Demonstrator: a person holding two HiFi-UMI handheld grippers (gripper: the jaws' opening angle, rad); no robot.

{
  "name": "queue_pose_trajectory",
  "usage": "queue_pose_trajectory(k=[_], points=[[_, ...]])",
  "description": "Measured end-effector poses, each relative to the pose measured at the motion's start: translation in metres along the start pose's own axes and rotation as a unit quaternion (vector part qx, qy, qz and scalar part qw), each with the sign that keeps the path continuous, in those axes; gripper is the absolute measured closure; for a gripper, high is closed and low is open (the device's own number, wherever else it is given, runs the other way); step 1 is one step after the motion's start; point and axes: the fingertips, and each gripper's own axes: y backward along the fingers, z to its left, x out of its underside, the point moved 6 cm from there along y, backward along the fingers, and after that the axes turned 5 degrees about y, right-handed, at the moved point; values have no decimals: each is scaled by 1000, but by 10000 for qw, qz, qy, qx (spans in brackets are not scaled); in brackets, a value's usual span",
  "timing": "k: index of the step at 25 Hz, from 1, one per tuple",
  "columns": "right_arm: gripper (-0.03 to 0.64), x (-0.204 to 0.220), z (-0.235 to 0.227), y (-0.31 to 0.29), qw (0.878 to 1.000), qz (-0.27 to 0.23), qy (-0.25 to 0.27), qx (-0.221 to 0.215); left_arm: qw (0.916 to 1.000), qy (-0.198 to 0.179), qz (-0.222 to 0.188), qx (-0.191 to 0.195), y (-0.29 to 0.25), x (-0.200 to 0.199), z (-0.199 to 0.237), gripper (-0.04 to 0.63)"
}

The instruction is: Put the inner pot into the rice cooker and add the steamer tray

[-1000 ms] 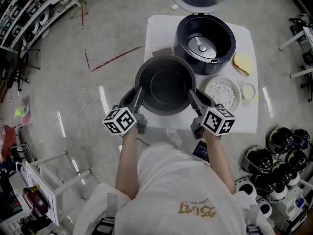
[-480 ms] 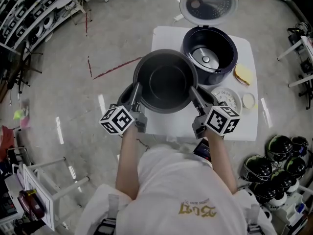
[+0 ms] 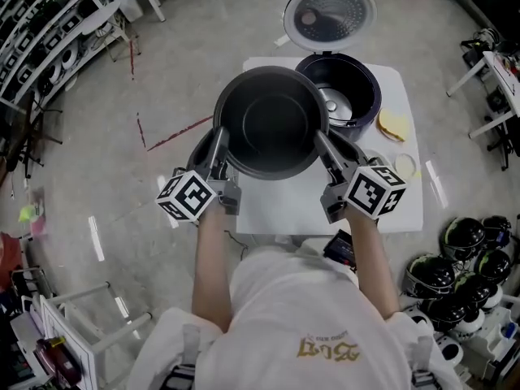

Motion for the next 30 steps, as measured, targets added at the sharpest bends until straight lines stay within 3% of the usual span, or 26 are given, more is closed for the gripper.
queue_pose_trajectory(k=[19, 30], points=[[532, -58, -36, 22, 9975, -601, 45, 364, 9976, -84, 164, 672, -77, -8, -49, 514], [531, -88, -84, 21, 9959, -742, -38, 523, 9953, -28, 344, 902, -141, 3, -65, 512]])
